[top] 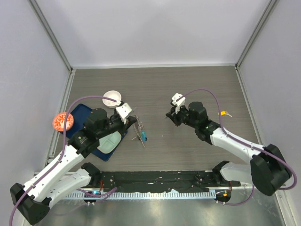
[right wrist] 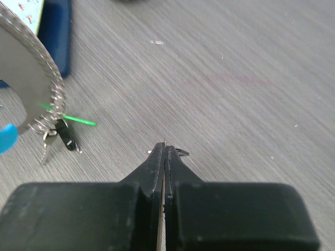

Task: Put the keys on the keyring

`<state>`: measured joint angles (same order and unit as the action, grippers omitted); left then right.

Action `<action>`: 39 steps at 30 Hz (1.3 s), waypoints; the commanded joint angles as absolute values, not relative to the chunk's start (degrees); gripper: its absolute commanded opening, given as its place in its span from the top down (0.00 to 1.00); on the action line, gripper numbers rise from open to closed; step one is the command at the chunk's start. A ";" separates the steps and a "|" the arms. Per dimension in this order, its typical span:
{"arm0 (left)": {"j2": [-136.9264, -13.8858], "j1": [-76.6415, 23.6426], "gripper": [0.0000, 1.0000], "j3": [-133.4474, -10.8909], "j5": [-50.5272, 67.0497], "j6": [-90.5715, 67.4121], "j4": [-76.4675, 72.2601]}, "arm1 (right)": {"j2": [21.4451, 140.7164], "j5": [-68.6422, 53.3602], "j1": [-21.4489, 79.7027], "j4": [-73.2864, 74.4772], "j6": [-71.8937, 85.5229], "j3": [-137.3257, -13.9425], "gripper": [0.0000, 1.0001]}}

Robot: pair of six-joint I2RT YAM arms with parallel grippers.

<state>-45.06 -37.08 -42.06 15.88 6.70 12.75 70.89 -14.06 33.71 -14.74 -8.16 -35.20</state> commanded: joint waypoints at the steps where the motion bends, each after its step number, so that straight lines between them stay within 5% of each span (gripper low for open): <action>1: -43.94 -37.35 1.00 -43.68 18.81 7.29 10.37 | 63.65 -15.10 33.66 -11.52 -7.91 -37.97 0.99; 20: -43.42 -37.35 1.00 -44.74 31.64 11.86 12.66 | 52.74 -34.19 33.58 -4.66 -7.03 -38.58 0.99; 39: -43.59 -37.62 1.00 -40.62 23.56 9.93 6.70 | 56.25 -10.29 33.40 7.46 -0.53 -51.05 0.99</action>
<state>-45.54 -37.15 -42.04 27.27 10.63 14.39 54.57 -18.35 33.63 3.22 -2.85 -43.94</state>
